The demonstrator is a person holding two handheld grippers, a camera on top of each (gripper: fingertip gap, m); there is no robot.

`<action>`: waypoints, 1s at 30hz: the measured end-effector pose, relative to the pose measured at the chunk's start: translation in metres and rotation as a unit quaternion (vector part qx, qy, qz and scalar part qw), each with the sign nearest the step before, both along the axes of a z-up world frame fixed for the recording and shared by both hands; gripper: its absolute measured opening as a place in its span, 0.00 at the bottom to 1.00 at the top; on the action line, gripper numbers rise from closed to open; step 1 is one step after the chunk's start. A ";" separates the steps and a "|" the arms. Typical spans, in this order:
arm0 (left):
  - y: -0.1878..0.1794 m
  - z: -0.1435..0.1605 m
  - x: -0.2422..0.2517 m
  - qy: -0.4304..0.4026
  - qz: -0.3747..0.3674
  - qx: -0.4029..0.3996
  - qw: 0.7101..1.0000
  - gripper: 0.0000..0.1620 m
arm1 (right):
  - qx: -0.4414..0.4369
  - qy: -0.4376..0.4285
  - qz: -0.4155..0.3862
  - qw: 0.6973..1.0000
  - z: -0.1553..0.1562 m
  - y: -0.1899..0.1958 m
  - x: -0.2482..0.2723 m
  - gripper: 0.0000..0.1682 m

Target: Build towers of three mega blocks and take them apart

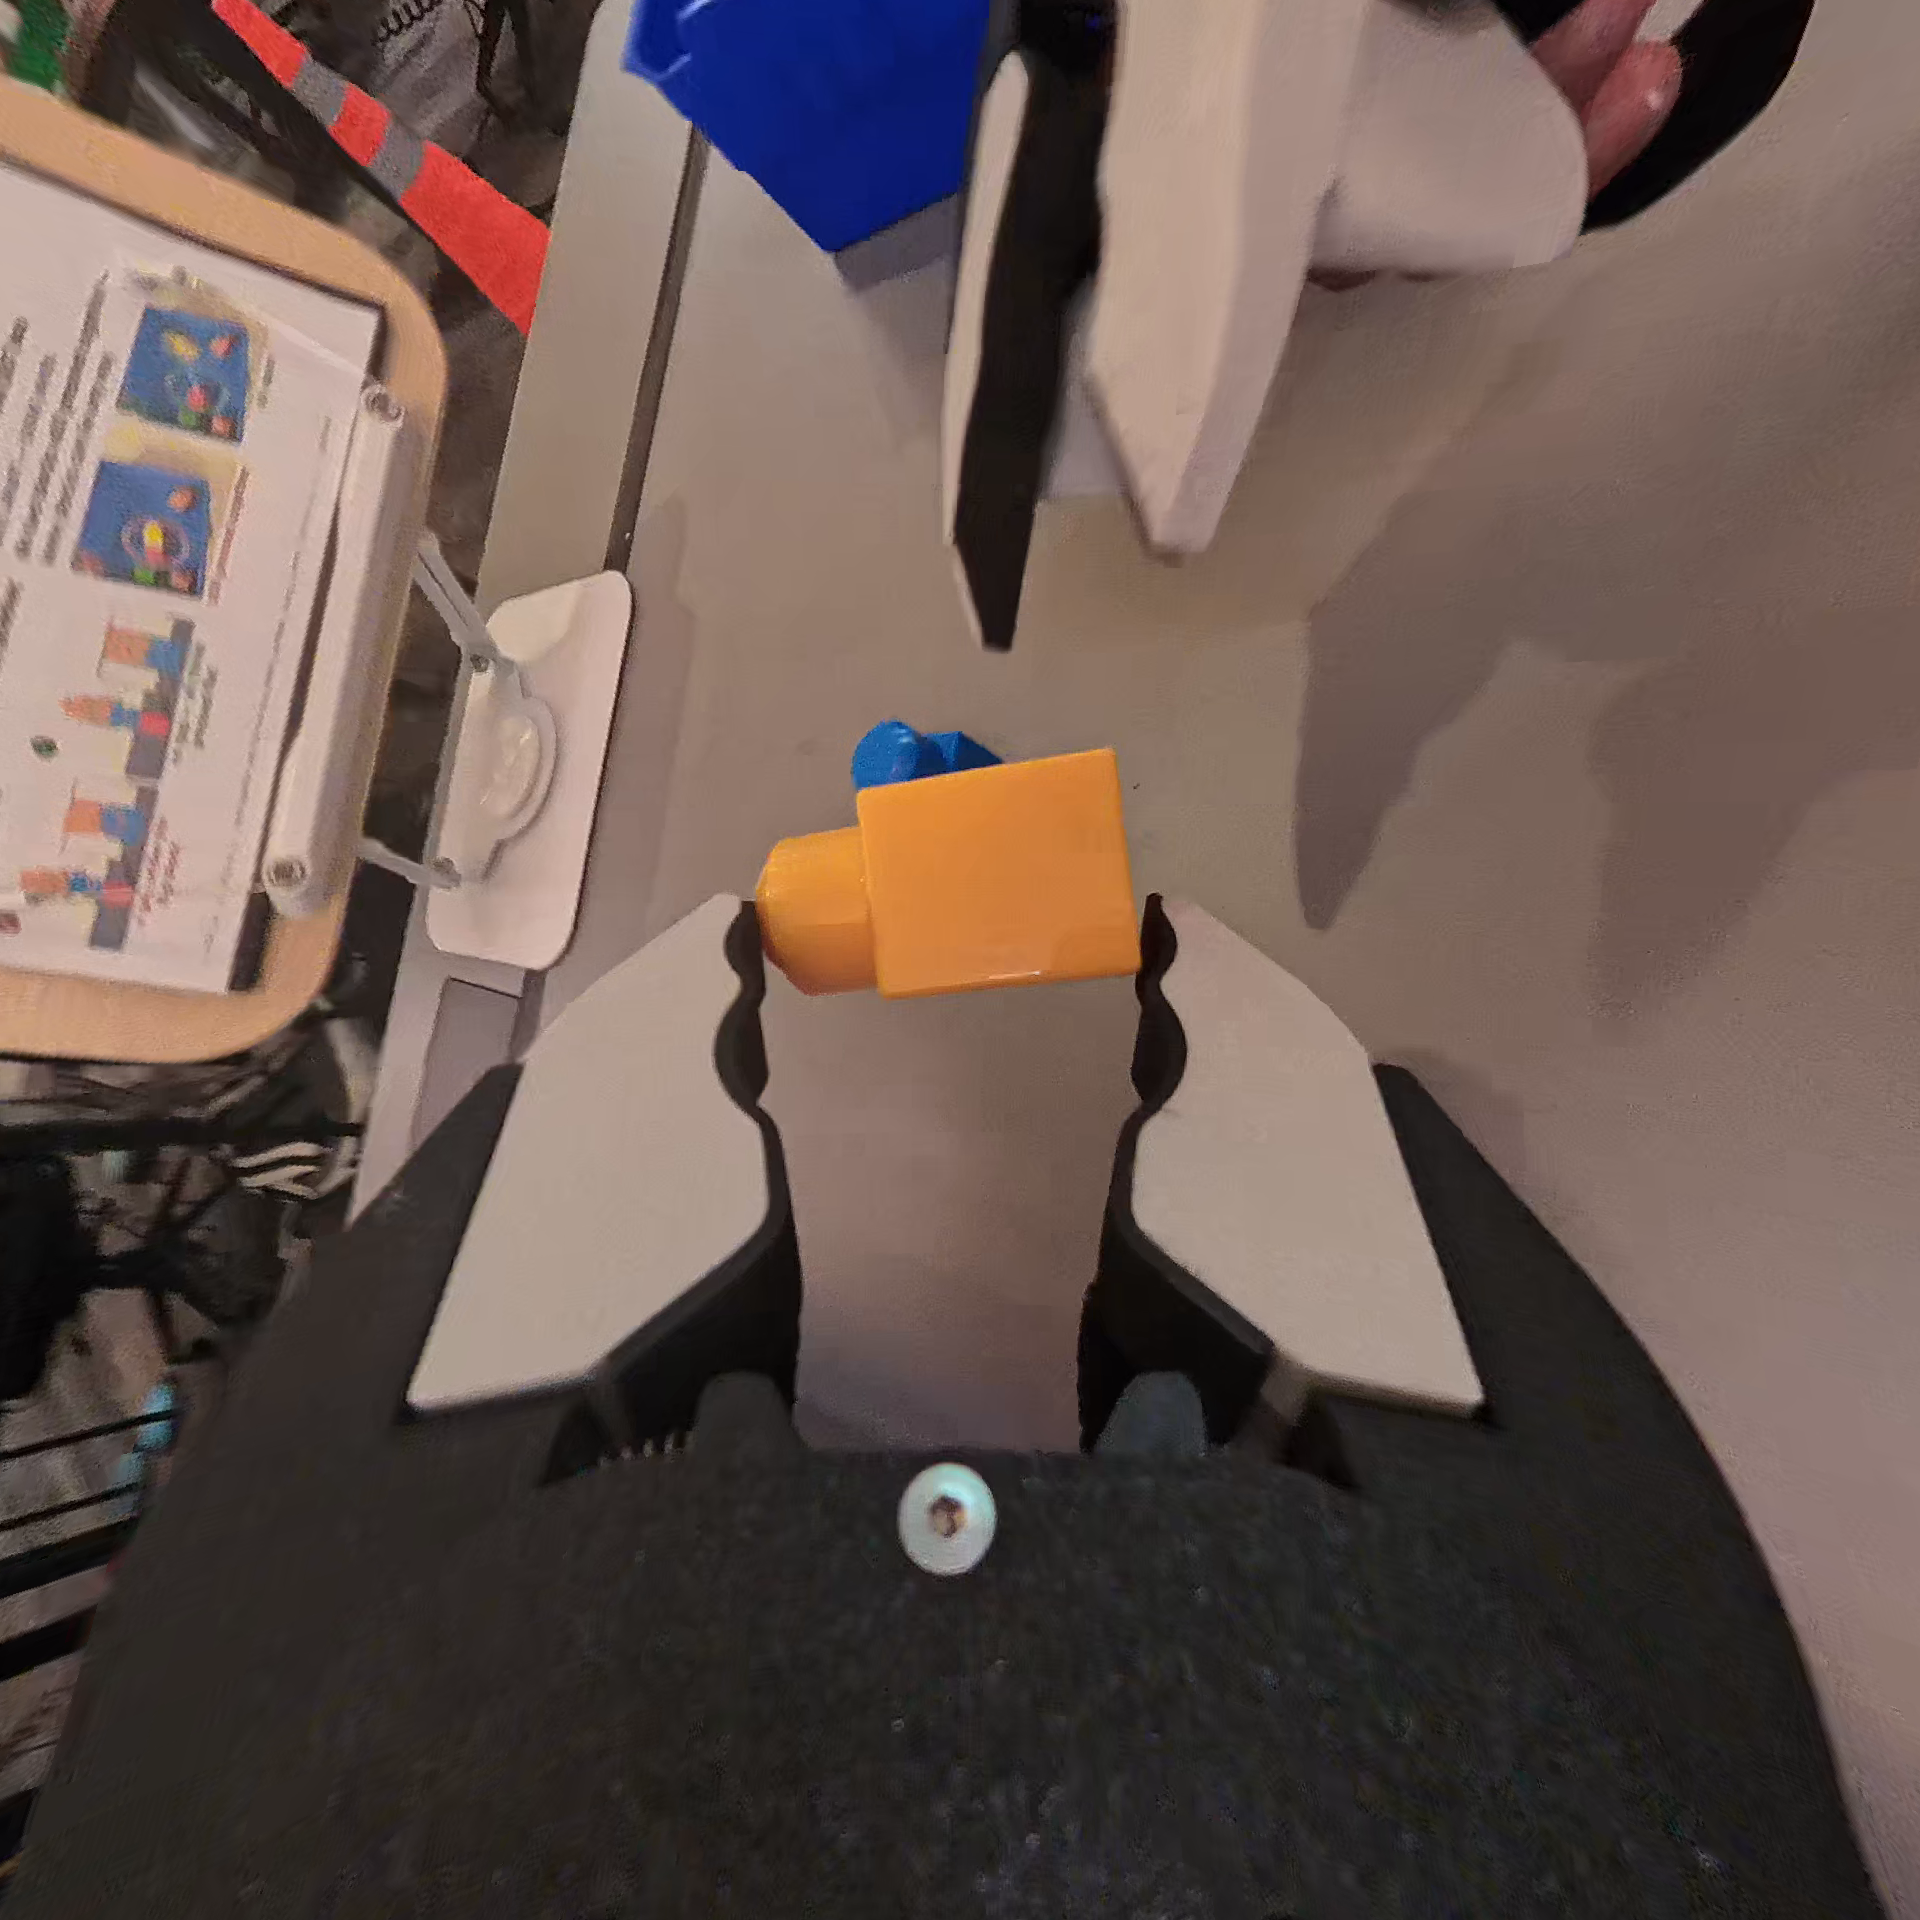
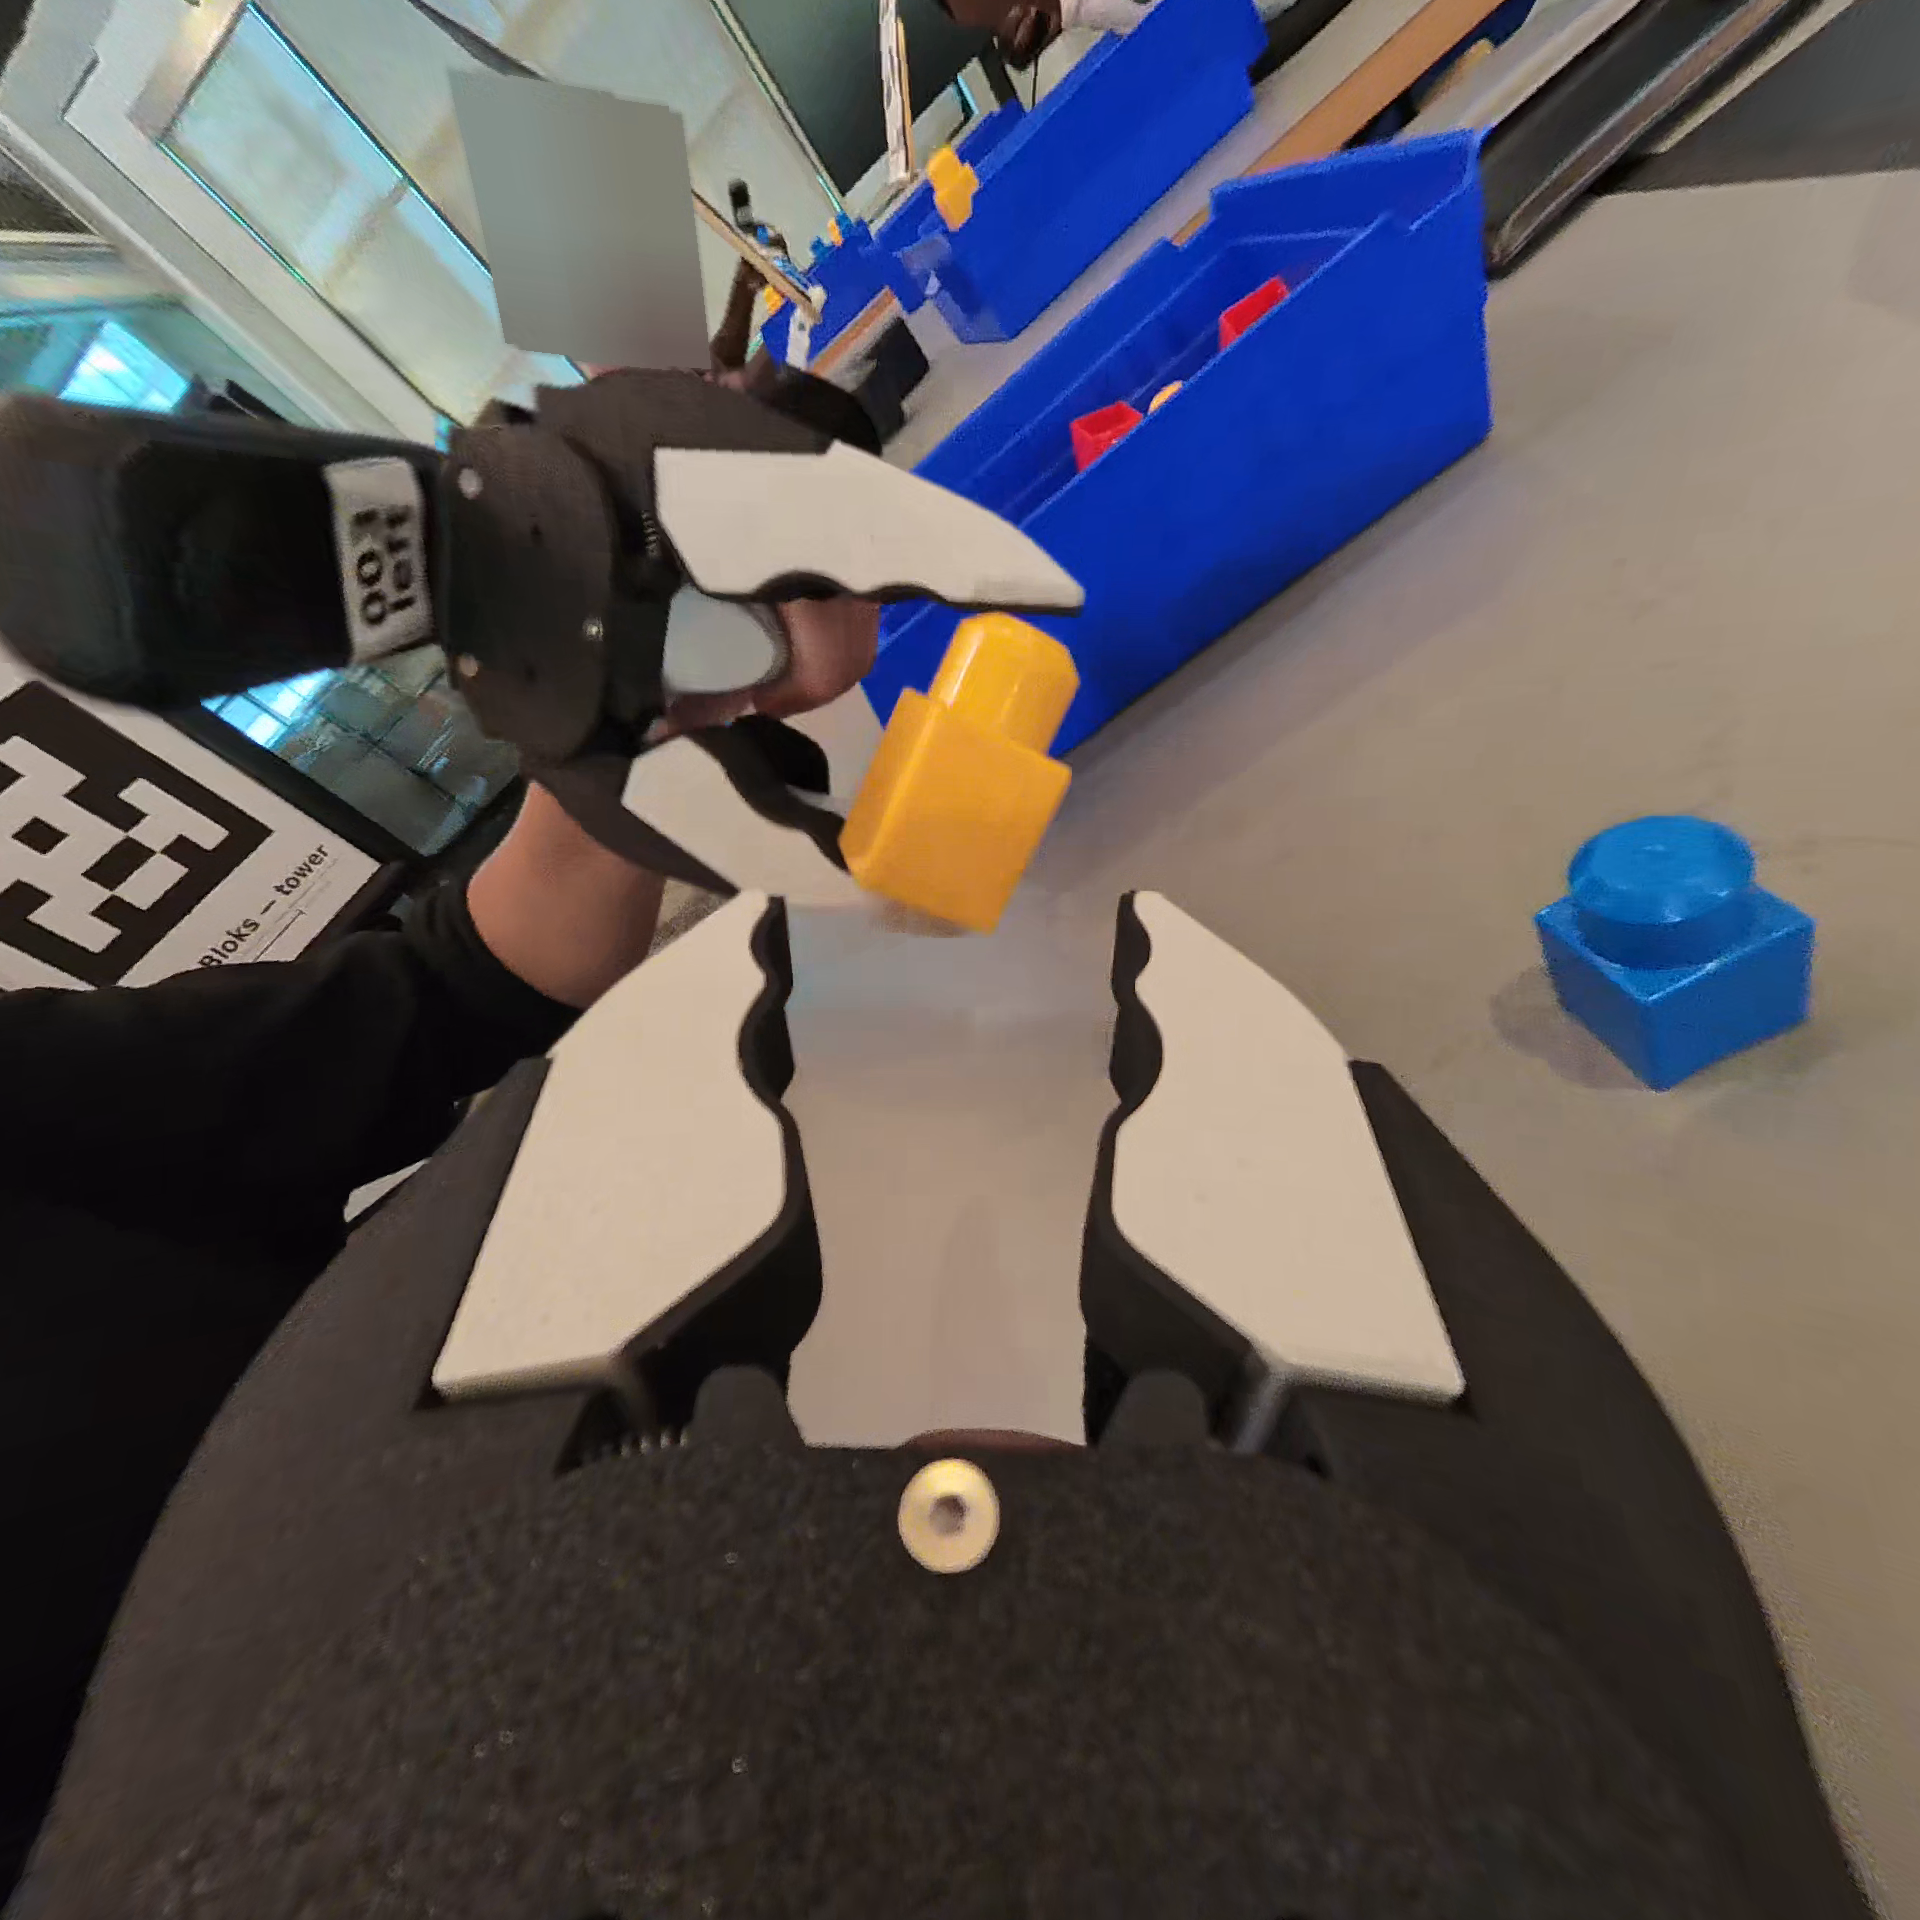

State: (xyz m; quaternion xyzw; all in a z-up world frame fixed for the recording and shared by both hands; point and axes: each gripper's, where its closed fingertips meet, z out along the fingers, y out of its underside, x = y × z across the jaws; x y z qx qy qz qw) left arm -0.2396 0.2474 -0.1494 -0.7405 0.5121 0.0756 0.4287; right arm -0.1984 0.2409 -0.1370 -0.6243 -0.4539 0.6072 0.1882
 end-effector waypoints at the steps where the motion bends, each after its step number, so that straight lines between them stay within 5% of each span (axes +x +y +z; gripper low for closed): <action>1: 0.000 -0.005 0.006 0.017 -0.007 0.004 1.000 0.43 | -0.001 -0.008 0.002 1.000 -0.004 -0.002 -0.001 0.36; 8: 0.000 -0.012 0.044 0.034 -0.042 0.014 0.998 0.43 | -0.121 -0.011 0.029 0.992 -0.014 -0.008 -0.005 0.30; 14: 0.005 -0.014 0.053 0.047 -0.045 0.020 0.998 0.43 | -0.117 -0.026 0.045 0.992 -0.017 -0.010 0.000 0.23; 19: -0.001 -0.017 0.051 -0.012 -0.031 -0.008 0.999 0.42 | -0.069 -0.025 0.028 0.997 -0.021 0.002 0.008 0.23; 24: 0.001 -0.026 0.032 -0.158 0.012 -0.073 0.985 0.46 | 0.055 -0.008 -0.006 0.998 -0.019 0.030 0.031 0.23; 30: 0.055 -0.071 0.016 -0.242 0.066 -0.162 0.954 0.46 | 0.118 0.061 0.017 0.991 -0.009 0.025 0.053 0.23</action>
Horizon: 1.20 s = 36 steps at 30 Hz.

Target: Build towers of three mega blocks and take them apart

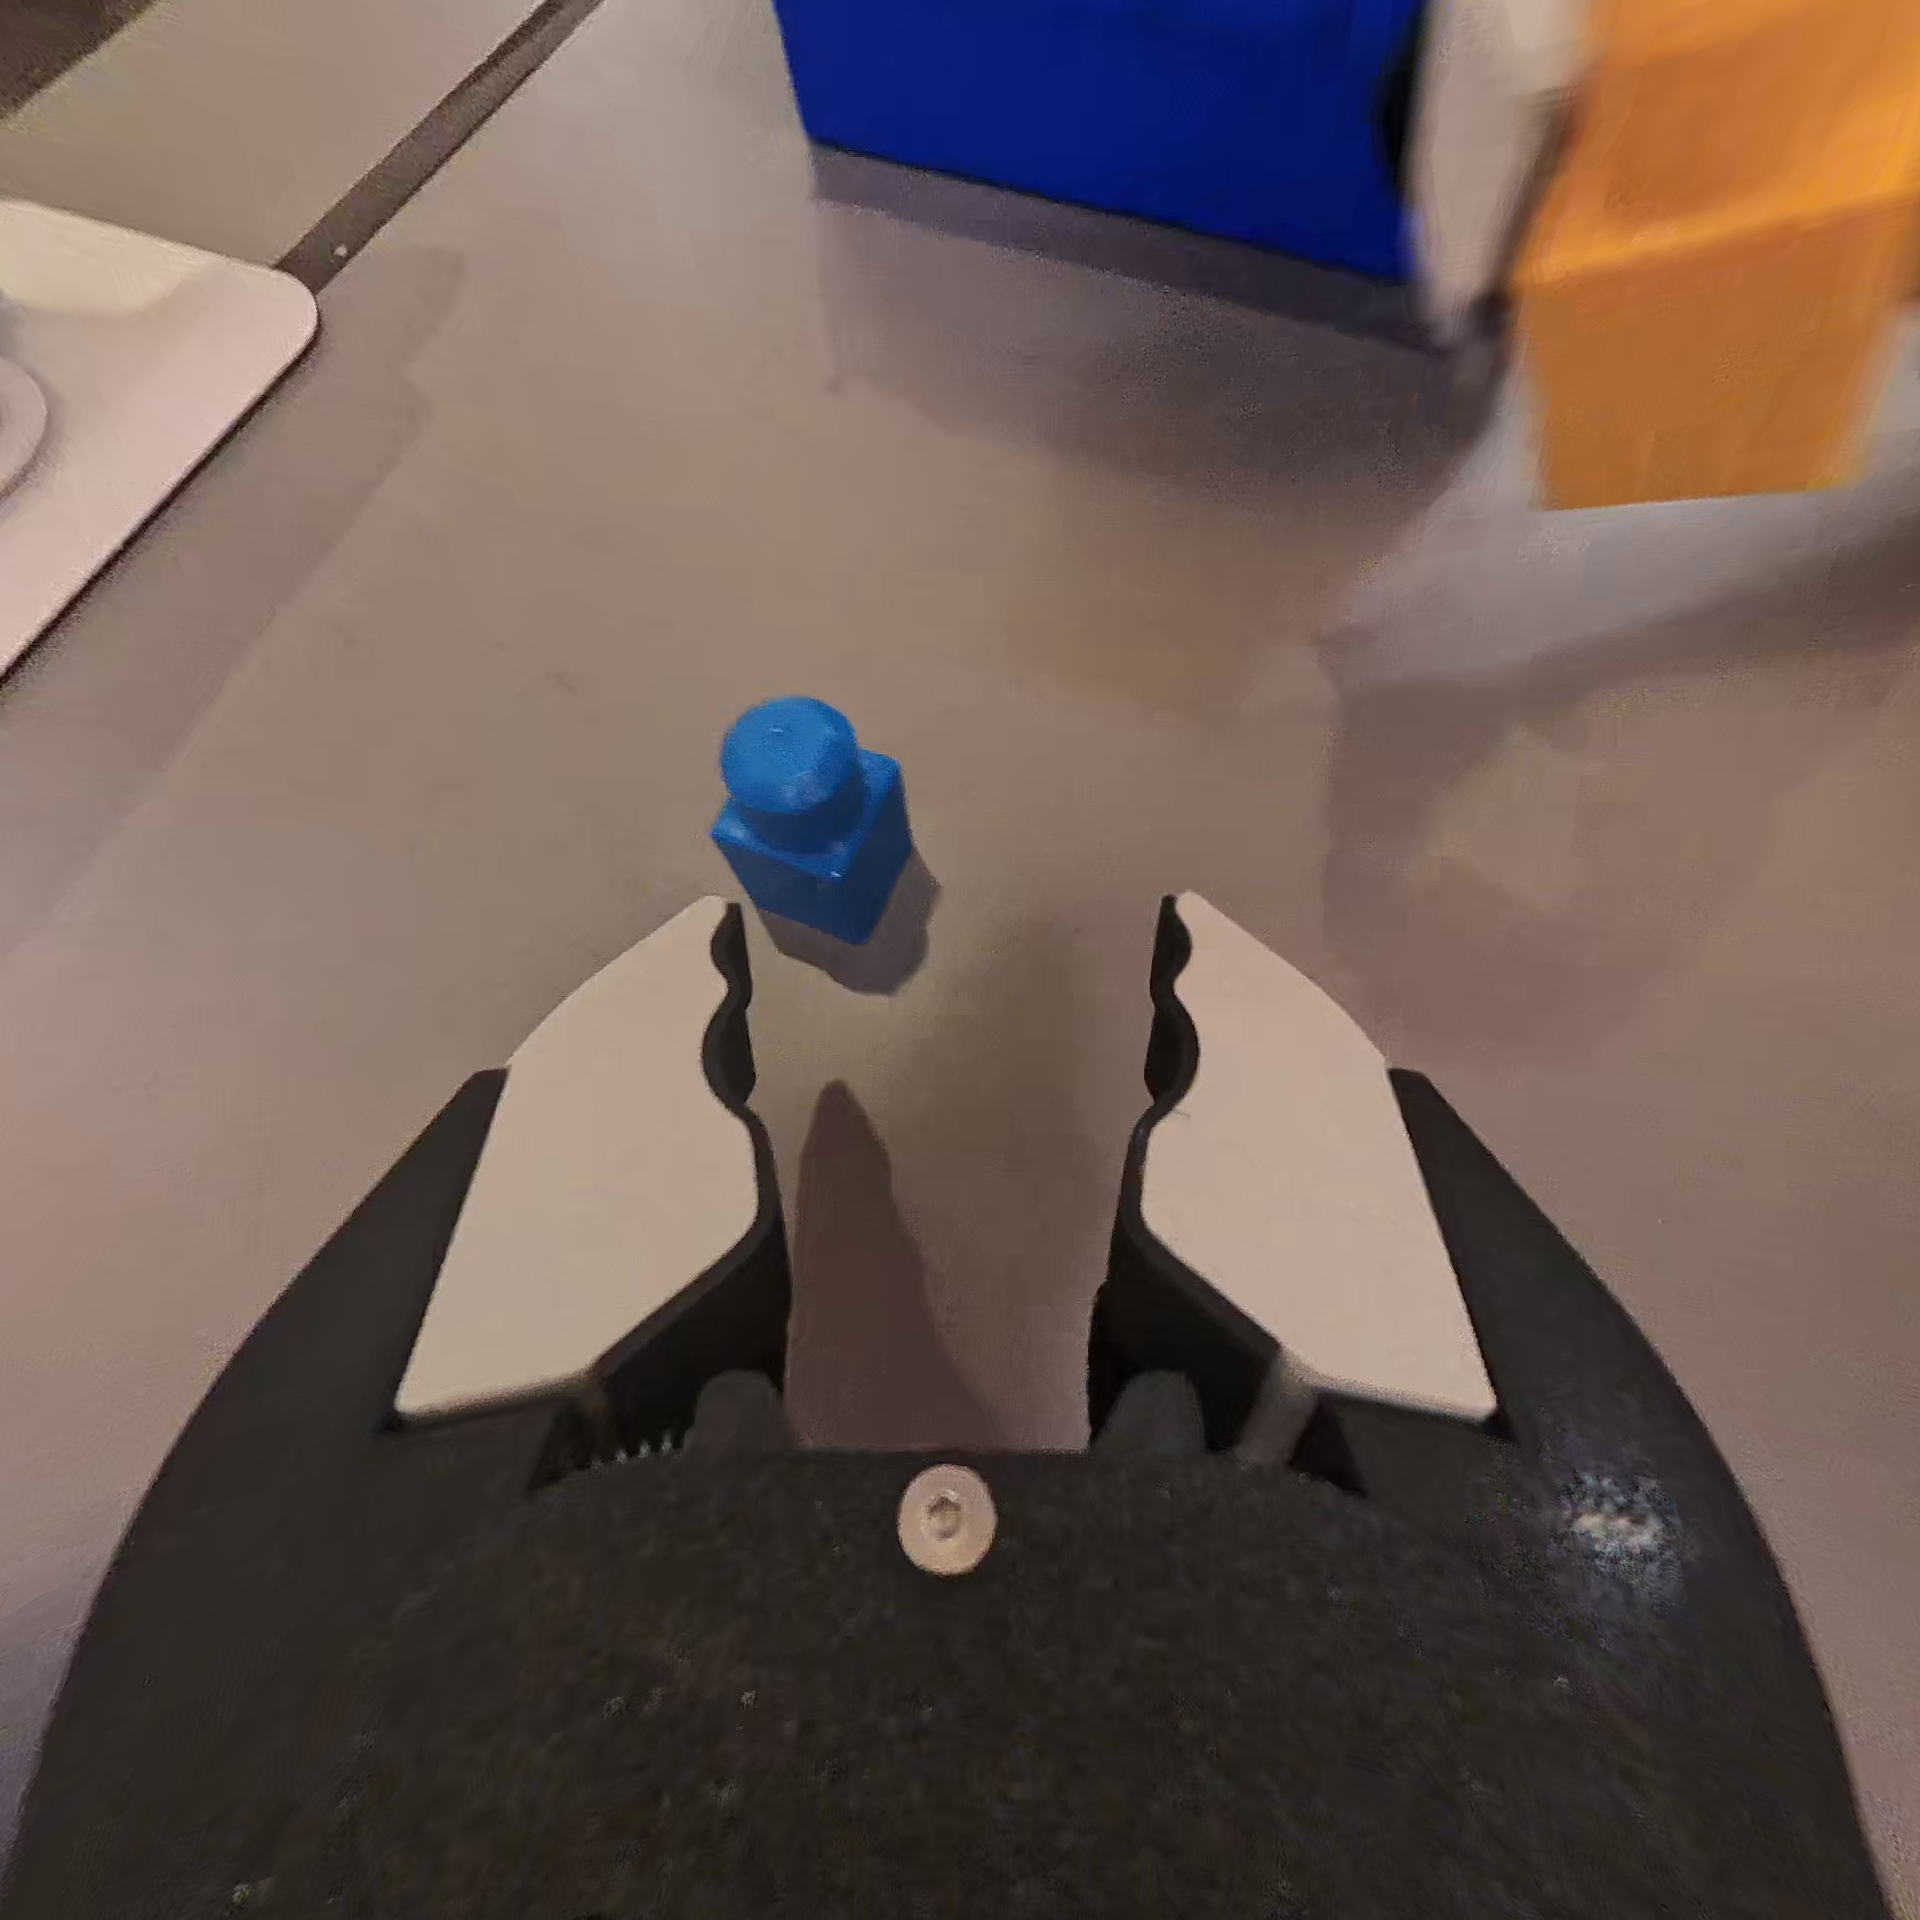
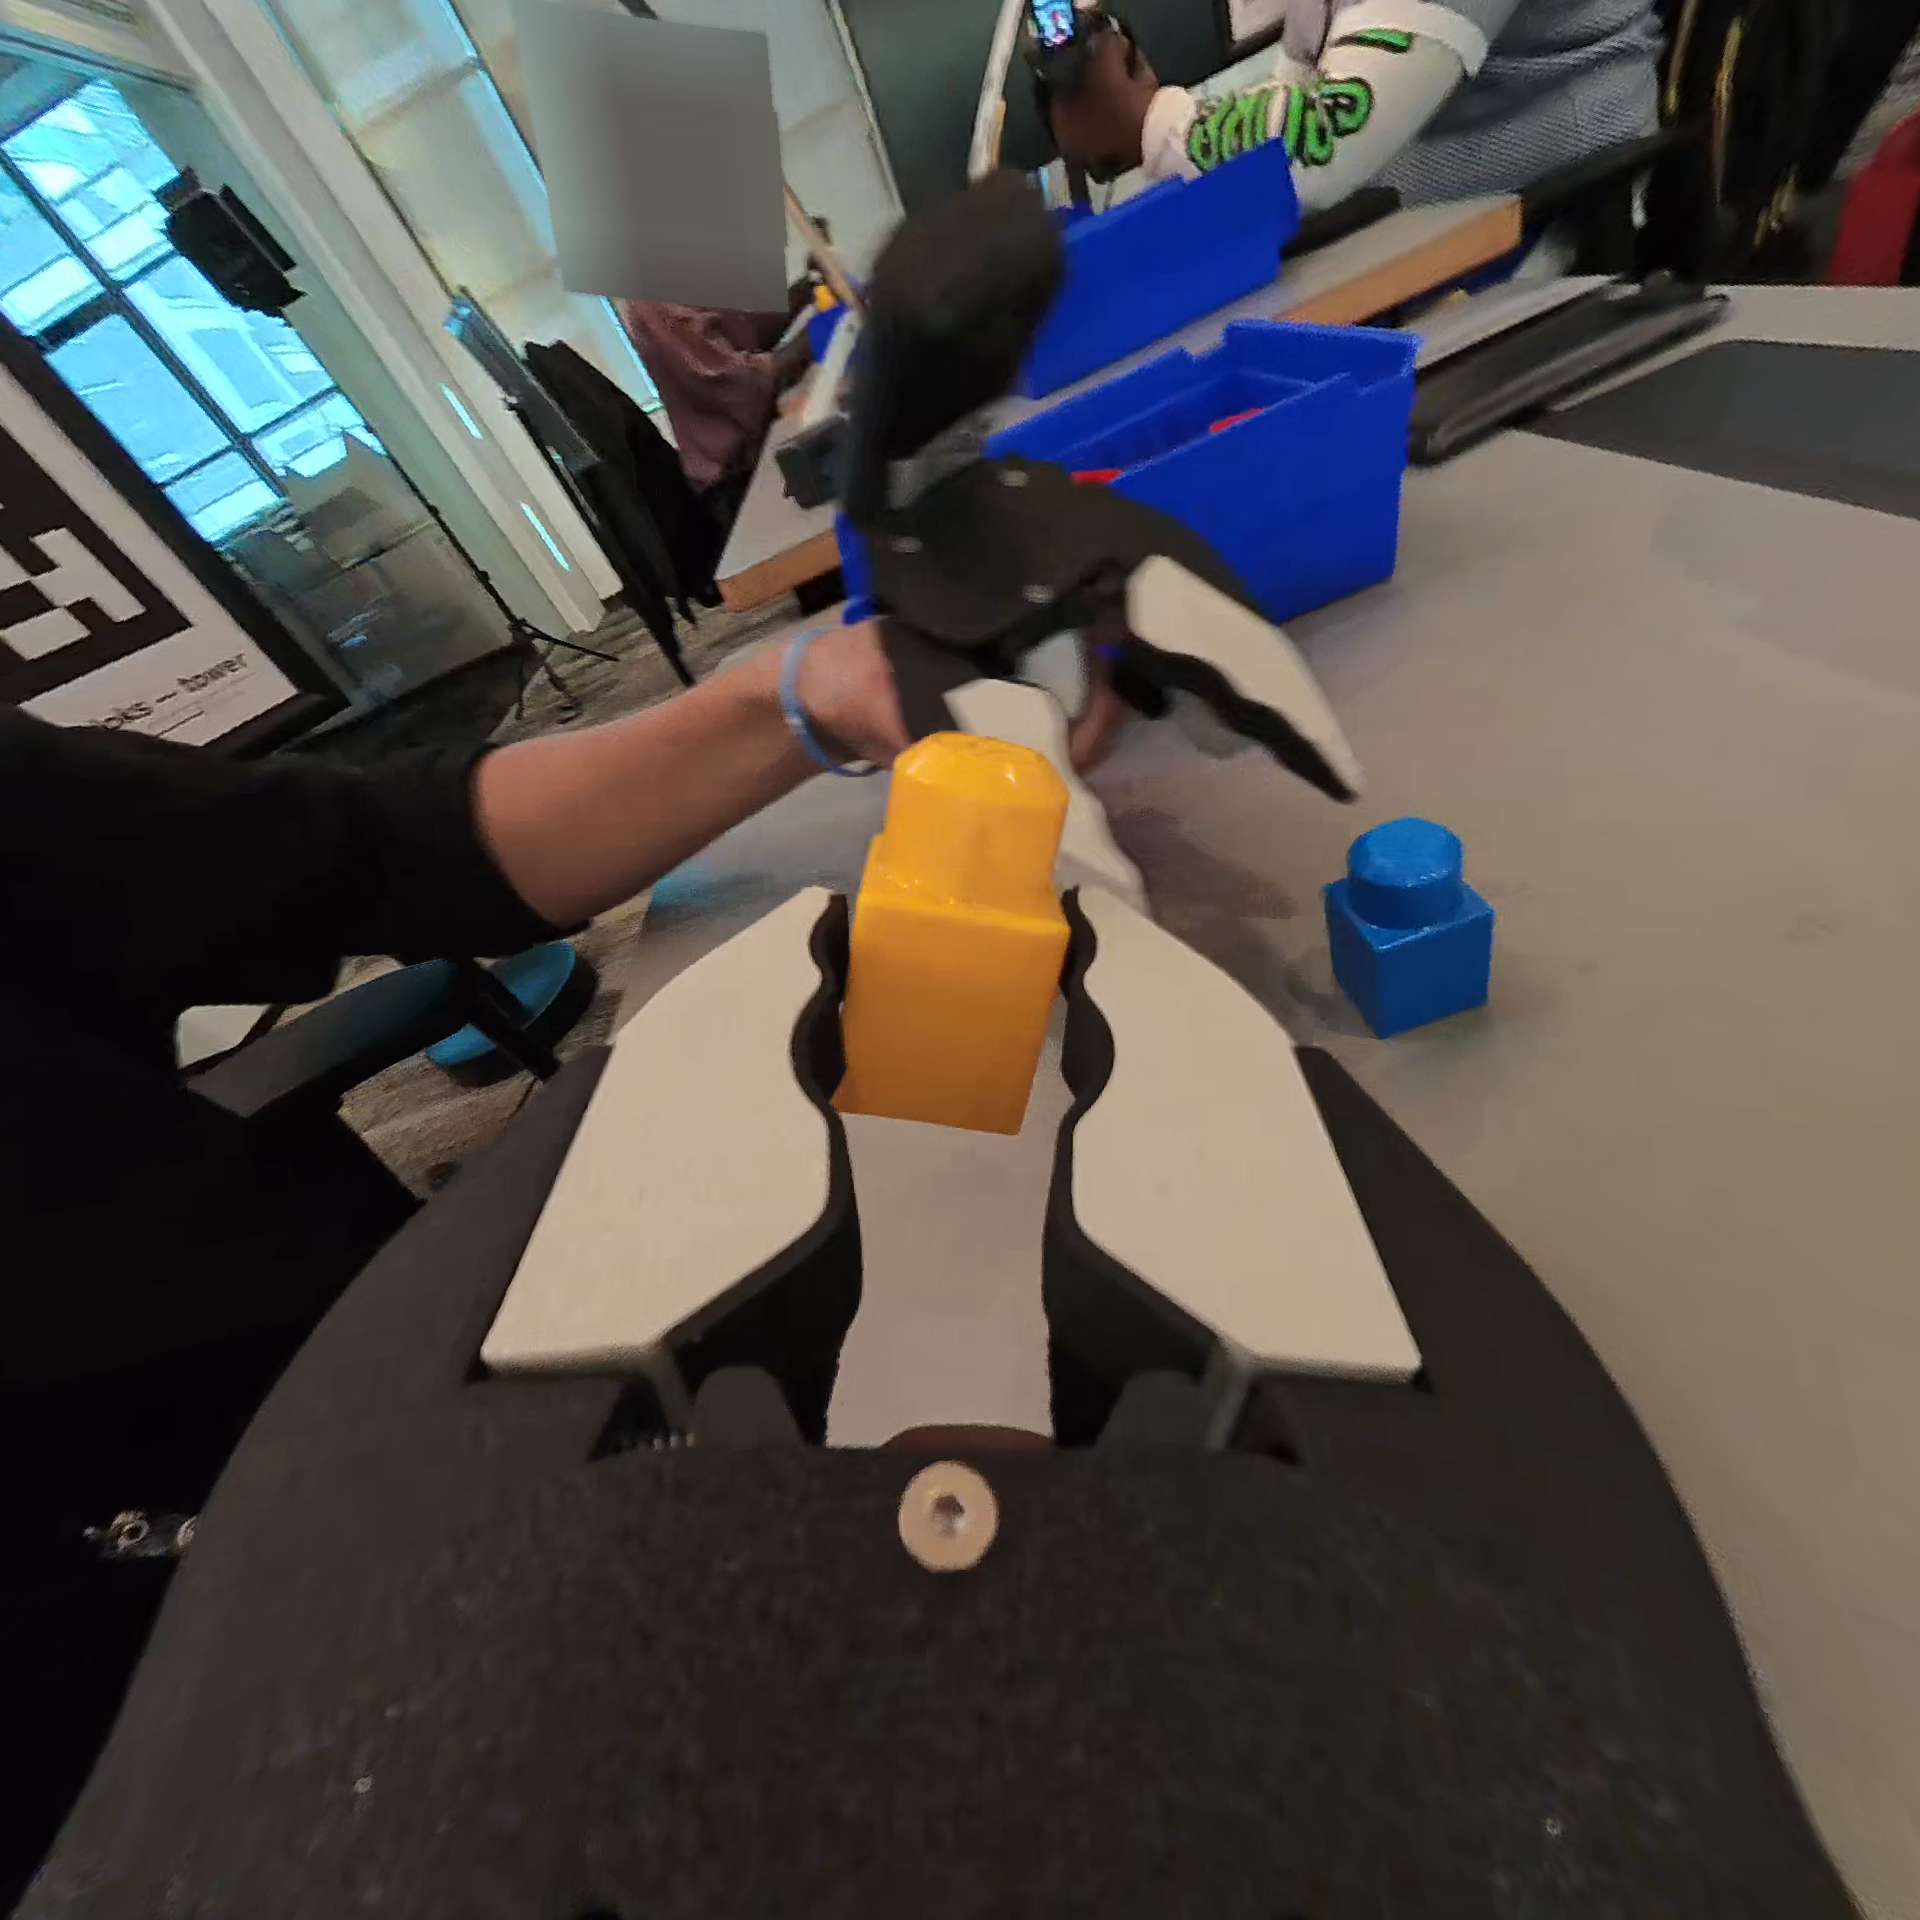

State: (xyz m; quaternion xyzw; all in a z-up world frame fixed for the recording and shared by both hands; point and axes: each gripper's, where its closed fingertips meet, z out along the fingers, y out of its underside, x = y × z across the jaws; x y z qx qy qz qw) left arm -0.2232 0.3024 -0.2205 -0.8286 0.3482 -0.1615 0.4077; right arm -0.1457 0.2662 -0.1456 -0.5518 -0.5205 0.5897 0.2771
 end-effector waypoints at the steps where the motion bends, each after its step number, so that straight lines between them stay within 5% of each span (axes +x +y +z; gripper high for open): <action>1: 0.012 -0.006 -0.002 0.005 0.004 -0.002 1.000 0.45 | 0.000 0.005 0.009 1.000 0.001 -0.003 0.002 0.23; 7: 0.045 -0.035 -0.003 0.045 -0.042 -0.025 0.998 0.43 | 0.016 0.011 0.029 0.999 -0.004 -0.012 0.008 0.23; 10: 0.045 -0.043 0.001 0.047 -0.066 -0.044 0.996 0.37 | 0.016 0.009 0.014 1.000 -0.011 -0.005 0.009 0.23; 12: 0.045 -0.042 0.003 0.046 -0.083 -0.030 0.995 0.24 | 0.015 0.003 -0.002 1.000 -0.017 0.002 0.009 0.23; 14: 0.045 -0.037 0.005 0.038 -0.084 -0.019 0.996 0.23 | 0.017 0.002 -0.015 1.000 -0.023 0.006 0.008 0.23; 17: 0.040 -0.013 0.009 -0.014 -0.079 -0.020 0.997 0.23 | 0.034 0.010 -0.022 0.999 -0.029 0.010 0.001 0.23; 25: -0.004 0.108 0.024 -0.114 -0.126 -0.022 0.985 0.23 | 0.144 0.072 0.004 0.987 -0.021 0.009 -0.044 0.23; 36: -0.017 0.123 0.022 -0.083 -0.141 -0.061 0.985 0.23 | 0.143 0.131 0.018 0.981 0.011 0.005 -0.073 0.22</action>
